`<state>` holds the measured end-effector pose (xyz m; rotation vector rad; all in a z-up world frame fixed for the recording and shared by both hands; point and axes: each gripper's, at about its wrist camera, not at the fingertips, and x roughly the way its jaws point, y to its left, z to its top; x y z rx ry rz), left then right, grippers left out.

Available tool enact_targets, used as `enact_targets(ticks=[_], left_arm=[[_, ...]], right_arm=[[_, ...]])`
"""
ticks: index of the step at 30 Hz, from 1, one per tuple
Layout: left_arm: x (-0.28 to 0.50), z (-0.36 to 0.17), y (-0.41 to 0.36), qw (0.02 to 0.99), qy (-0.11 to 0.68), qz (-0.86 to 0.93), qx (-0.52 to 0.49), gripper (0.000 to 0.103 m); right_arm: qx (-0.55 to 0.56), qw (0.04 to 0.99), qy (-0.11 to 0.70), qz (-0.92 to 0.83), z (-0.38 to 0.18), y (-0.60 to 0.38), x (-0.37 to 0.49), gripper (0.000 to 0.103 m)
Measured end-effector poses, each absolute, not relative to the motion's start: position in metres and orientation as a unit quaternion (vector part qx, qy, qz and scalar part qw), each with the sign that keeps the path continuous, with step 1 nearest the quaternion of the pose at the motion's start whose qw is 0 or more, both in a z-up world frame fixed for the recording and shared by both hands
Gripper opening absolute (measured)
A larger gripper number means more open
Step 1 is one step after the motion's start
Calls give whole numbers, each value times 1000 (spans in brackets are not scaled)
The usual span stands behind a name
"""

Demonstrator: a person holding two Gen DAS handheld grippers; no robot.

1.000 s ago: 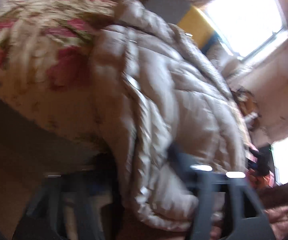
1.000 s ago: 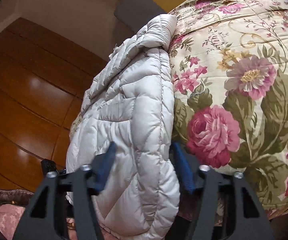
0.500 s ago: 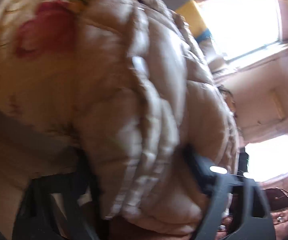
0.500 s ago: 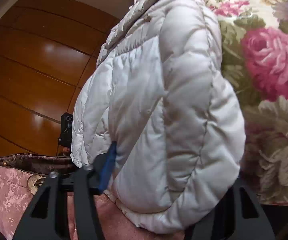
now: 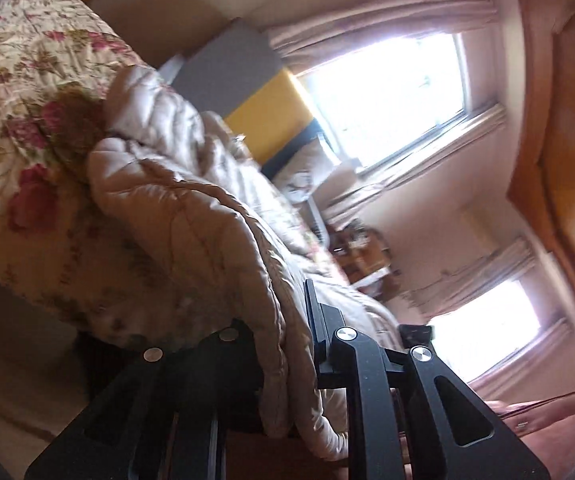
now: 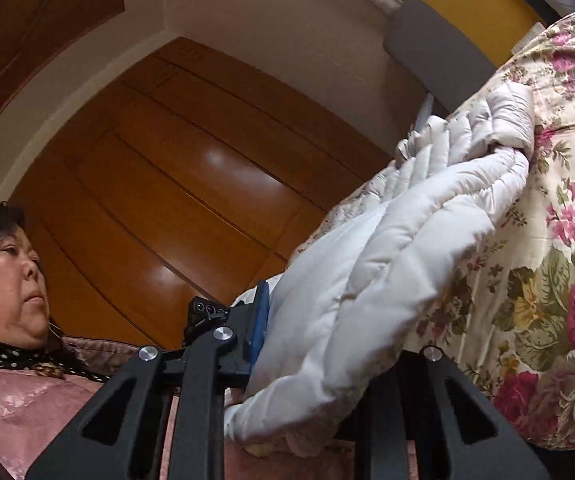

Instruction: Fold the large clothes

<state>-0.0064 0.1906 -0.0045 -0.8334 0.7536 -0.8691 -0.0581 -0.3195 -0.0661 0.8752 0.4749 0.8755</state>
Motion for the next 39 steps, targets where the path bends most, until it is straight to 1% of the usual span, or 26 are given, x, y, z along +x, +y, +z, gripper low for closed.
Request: enact_targets(ticks=[3, 7, 12, 15, 19, 20, 21, 23, 26, 31, 32, 33, 34, 35, 36, 37, 38, 39], left_arm=[[-17, 3, 196, 717, 338, -414, -448, 14], [-17, -2, 208, 662, 326, -421, -528, 14], [-21, 12, 207, 652, 339, -426, -528, 14], [-11, 16, 204, 644, 341, -427, -536, 14], [22, 7, 199, 651, 355, -400, -539, 16], [32, 7, 195, 655, 360, -399, -531, 19], [40, 6, 192, 657, 364, -398, -527, 20], [55, 4, 188, 652, 370, -401, -527, 27], [82, -1, 184, 657, 373, -394, -524, 31], [125, -17, 182, 654, 380, -372, -538, 33], [133, -22, 182, 655, 383, -361, -542, 39], [140, -26, 182, 655, 384, -355, -545, 47], [149, -31, 183, 657, 384, -344, -550, 52], [155, -35, 184, 660, 380, -333, -557, 66], [162, -39, 187, 665, 370, -320, -564, 73], [167, -41, 189, 673, 363, -307, -567, 81], [170, -44, 192, 676, 358, -297, -571, 81], [175, -47, 194, 676, 353, -293, -577, 81]], right_arm=[[417, 780, 195, 424, -59, -322, -68, 21], [429, 762, 176, 451, -56, -326, -97, 21], [431, 755, 161, 467, -50, -327, -121, 21], [447, 746, 153, 469, -54, -327, -103, 21], [490, 745, 156, 424, -67, -335, -81, 22], [498, 749, 163, 405, -70, -337, -70, 22], [507, 750, 167, 390, -73, -339, -60, 22], [531, 743, 174, 368, -80, -345, -41, 22], [541, 747, 188, 338, -88, -350, -14, 24], [551, 752, 203, 298, -101, -360, 29, 27], [556, 751, 207, 290, -107, -361, 37, 27], [562, 749, 212, 281, -107, -360, 47, 31], [566, 748, 218, 267, -114, -362, 55, 34], [572, 748, 222, 254, -110, -363, 68, 41], [578, 745, 225, 244, -116, -364, 75, 52], [583, 744, 224, 236, -121, -365, 81, 58], [590, 743, 219, 226, -127, -367, 85, 64], [597, 742, 212, 218, -131, -370, 91, 66]])
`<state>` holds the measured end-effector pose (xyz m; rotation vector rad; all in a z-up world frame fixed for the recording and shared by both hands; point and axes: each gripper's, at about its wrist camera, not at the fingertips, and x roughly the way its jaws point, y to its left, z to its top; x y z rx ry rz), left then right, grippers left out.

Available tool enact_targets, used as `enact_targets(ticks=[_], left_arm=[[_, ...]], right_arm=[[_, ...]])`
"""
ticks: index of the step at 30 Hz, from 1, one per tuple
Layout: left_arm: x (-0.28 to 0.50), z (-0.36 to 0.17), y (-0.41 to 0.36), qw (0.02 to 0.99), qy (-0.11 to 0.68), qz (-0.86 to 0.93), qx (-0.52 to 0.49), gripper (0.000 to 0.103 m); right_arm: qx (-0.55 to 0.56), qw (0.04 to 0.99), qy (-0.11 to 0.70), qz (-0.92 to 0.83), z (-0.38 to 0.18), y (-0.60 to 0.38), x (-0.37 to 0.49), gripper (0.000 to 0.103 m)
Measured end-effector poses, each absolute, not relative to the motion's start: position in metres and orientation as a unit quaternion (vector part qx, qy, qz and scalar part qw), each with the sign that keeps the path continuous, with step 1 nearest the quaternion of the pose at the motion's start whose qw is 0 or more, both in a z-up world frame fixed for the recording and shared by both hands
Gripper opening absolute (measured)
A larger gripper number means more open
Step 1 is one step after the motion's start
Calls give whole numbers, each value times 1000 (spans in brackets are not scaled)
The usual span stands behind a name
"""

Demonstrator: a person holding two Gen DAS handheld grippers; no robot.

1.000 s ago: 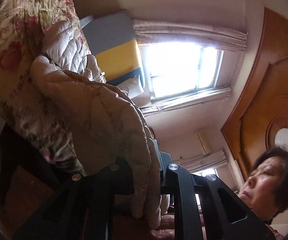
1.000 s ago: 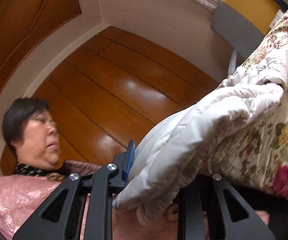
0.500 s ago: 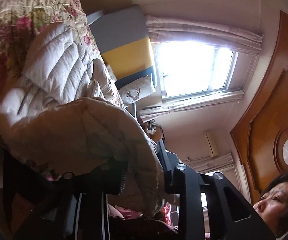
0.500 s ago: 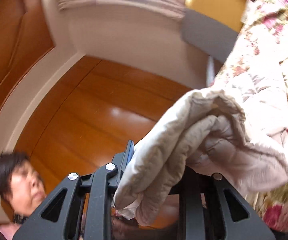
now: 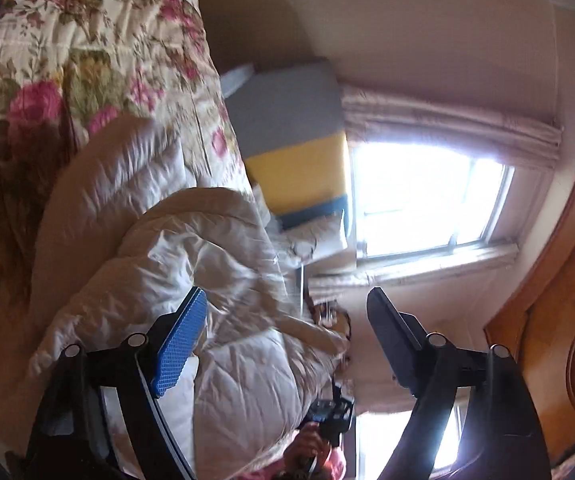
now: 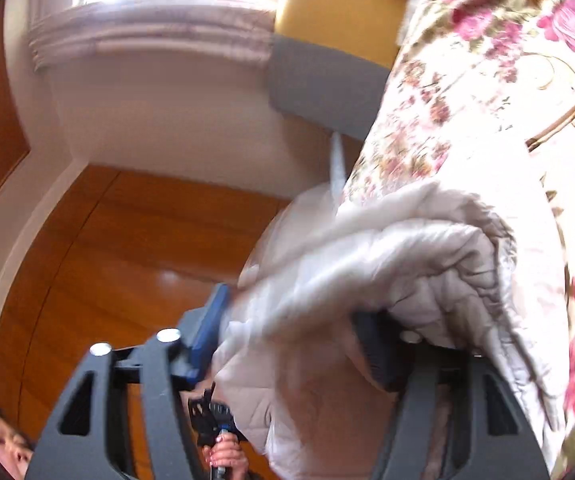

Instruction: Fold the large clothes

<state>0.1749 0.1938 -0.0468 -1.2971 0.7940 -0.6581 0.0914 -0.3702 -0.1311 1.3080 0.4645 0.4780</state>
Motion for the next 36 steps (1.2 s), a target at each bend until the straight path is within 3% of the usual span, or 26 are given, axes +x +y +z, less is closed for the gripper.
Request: enact_targets(ticks=[3, 7, 9, 10, 16, 24, 25, 26, 30, 32, 36], left_arm=[[184, -52, 197, 688, 358, -266, -573, 81], [176, -39, 191, 745, 355, -242, -510, 81], [163, -24, 193, 782, 337, -223, -475, 81], [161, -19, 192, 797, 329, -212, -460, 81], [156, 12, 164, 876, 339, -178, -292, 81], [200, -9, 106, 888, 417, -143, -133, 79], [203, -15, 103, 888, 423, -136, -121, 75], [208, -21, 100, 888, 429, -127, -109, 55], [213, -30, 95, 892, 432, -100, -82, 12], [209, -19, 97, 902, 413, -92, -83, 5], [202, 5, 122, 930, 350, -44, -103, 4]], right_arm=[[606, 747, 185, 203, -138, -377, 100, 78], [530, 810, 205, 144, -123, -370, 106, 80], [454, 854, 227, 109, -100, -354, 105, 95], [410, 876, 236, 94, -89, -344, 106, 96], [166, 938, 302, 43, -63, -289, 139, 97], [150, 924, 351, -6, -101, -291, 170, 97], [147, 925, 351, -9, -105, -290, 168, 97], [143, 926, 350, -10, -107, -290, 164, 98], [135, 927, 350, -15, -113, -286, 165, 100], [130, 928, 349, -22, -111, -286, 165, 100], [108, 931, 347, -42, -101, -281, 170, 100]])
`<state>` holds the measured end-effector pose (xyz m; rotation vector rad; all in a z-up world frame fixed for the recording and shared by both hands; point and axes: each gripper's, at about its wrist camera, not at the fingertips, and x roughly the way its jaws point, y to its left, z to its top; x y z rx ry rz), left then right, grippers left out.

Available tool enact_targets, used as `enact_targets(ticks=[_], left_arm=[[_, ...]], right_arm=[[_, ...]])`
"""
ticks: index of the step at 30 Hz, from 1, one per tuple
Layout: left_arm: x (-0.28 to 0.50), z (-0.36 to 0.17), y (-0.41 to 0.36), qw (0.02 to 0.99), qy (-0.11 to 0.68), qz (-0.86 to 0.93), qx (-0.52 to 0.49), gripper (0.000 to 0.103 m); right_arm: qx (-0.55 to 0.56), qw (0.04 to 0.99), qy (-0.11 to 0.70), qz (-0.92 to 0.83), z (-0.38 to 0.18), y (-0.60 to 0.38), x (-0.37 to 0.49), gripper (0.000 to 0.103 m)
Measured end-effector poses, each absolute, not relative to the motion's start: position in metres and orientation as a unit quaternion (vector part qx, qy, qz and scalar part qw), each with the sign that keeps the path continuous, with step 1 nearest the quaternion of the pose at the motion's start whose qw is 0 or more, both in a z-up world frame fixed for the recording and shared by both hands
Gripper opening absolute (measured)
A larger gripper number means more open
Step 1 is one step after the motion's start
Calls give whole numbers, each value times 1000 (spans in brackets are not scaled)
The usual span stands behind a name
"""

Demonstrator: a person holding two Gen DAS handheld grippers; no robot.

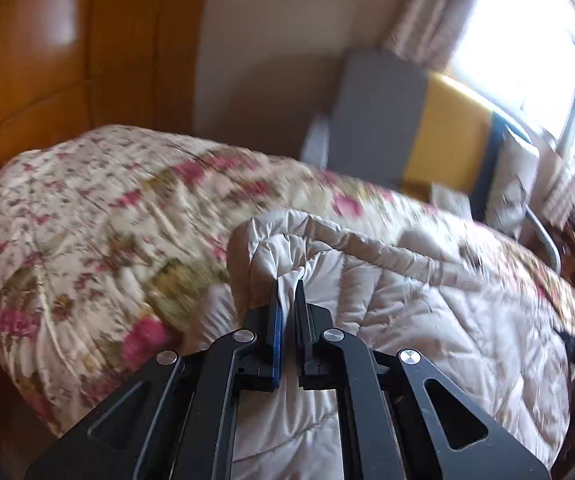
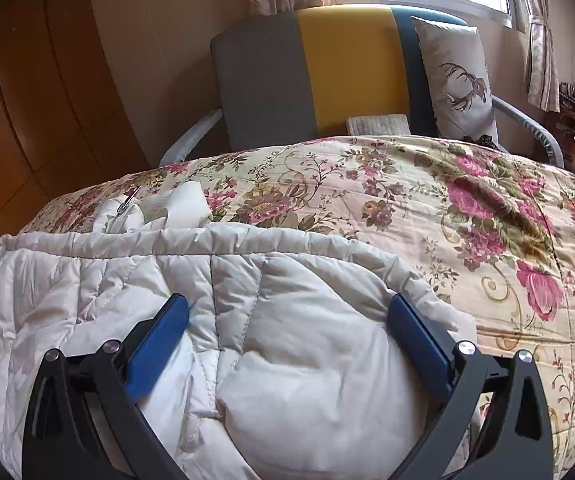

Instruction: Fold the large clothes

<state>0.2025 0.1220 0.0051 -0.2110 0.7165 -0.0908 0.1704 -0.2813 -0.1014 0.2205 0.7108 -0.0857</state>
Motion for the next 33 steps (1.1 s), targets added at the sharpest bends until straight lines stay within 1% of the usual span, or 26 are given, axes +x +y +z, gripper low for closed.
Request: enact_targets(ticks=[2, 9, 14, 18, 21, 22, 23, 24, 25, 26, 28, 31, 33], left_arm=[[208, 2, 129, 928, 352, -35, -118, 4], [242, -51, 127, 918, 388, 45, -76, 0], [257, -72, 127, 904, 418, 41, -76, 0], [252, -63, 126, 901, 425, 28, -82, 0], [233, -39, 120, 906, 413, 28, -92, 2], [224, -28, 116, 909, 404, 25, -102, 6], [217, -18, 111, 913, 393, 15, -111, 28], [207, -4, 103, 919, 375, -2, -118, 58], [199, 7, 94, 926, 359, -11, -119, 70], [192, 17, 84, 934, 339, -20, -112, 74], [182, 34, 51, 946, 314, -50, -62, 74], [185, 36, 7, 939, 332, -88, 0, 76], [193, 27, -15, 929, 356, -103, 20, 76]], right_arm=[[101, 933, 343, -52, -99, -280, 175, 101], [102, 917, 379, -69, -119, -285, 199, 101], [105, 907, 402, -66, -133, -288, 218, 101], [99, 909, 398, -72, -136, -288, 219, 101], [108, 913, 388, -68, -135, -290, 215, 101], [110, 914, 385, -68, -135, -290, 214, 101], [110, 914, 383, -69, -134, -290, 213, 101], [108, 915, 383, -71, -134, -289, 213, 101], [105, 915, 382, -73, -133, -288, 213, 101], [103, 915, 382, -74, -133, -287, 212, 101], [101, 916, 381, -76, -133, -286, 212, 101], [102, 916, 382, -76, -133, -286, 212, 101], [101, 916, 381, -76, -132, -286, 212, 101]])
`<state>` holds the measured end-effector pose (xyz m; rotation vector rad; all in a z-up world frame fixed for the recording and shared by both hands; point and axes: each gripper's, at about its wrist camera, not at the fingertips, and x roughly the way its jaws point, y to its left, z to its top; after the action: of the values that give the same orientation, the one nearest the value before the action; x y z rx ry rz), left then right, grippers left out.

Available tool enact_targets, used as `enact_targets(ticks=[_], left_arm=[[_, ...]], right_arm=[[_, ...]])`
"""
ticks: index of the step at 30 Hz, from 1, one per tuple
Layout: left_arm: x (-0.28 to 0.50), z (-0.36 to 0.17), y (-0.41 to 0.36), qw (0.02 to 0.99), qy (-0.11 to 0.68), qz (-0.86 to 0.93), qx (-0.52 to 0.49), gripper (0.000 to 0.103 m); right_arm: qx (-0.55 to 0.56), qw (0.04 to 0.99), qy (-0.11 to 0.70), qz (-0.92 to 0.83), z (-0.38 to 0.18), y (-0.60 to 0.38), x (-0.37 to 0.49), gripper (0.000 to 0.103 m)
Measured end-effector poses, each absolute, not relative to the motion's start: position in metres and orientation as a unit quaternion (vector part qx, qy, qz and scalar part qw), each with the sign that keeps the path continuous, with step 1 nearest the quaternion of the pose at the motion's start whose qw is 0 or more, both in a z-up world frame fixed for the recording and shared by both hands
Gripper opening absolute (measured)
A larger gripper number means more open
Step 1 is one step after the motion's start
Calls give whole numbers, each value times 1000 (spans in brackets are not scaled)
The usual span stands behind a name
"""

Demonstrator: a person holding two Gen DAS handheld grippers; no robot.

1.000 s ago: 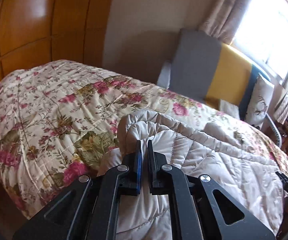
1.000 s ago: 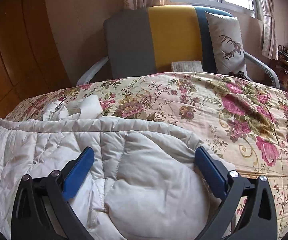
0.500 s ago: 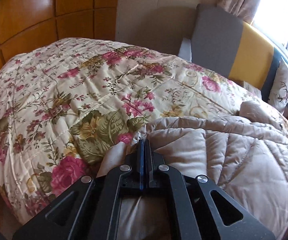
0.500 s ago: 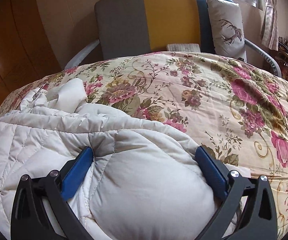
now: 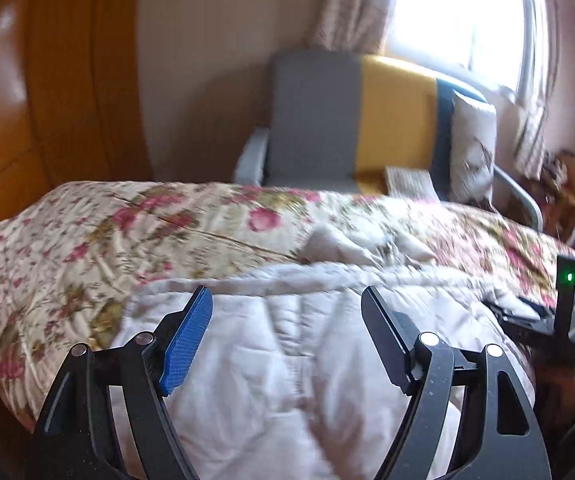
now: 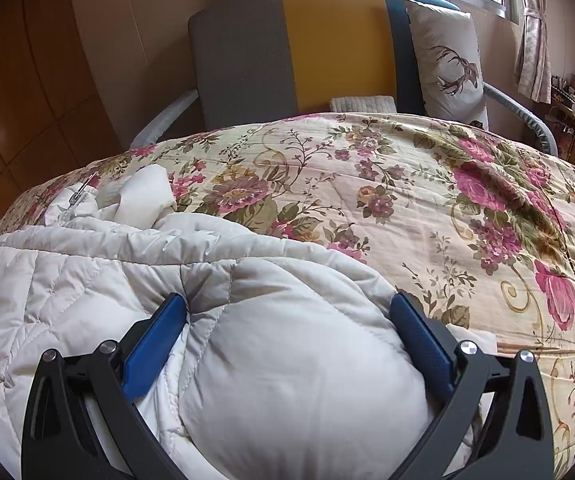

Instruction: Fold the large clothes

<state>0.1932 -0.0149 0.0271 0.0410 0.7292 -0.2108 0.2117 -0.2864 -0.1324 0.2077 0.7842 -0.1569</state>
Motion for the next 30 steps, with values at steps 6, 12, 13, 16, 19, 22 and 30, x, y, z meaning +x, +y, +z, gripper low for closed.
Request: enact_targets(ticks=[6, 12, 13, 16, 19, 22, 30], left_arm=[[233, -16, -50, 902, 412, -83, 101, 68], [260, -53, -59, 901, 394, -88, 158, 66], [266, -61, -56, 902, 394, -94, 147, 67], [274, -74, -44, 904, 402, -108, 100, 70], [274, -75, -40, 904, 403, -113, 91, 70], [269, -66, -39, 905, 403, -103, 89, 74], [274, -41, -25, 910, 396, -35, 117, 79]], right_arm=[[101, 916, 381, -77, -133, -286, 212, 101], [101, 916, 380, -80, -134, -287, 212, 101], [103, 916, 380, -80, -134, -288, 212, 101], [109, 915, 380, -78, -133, -289, 211, 101], [108, 916, 379, -81, -116, -288, 203, 101], [91, 939, 323, -75, -84, -274, 179, 101], [-20, 920, 385, -61, -109, -242, 220, 101]])
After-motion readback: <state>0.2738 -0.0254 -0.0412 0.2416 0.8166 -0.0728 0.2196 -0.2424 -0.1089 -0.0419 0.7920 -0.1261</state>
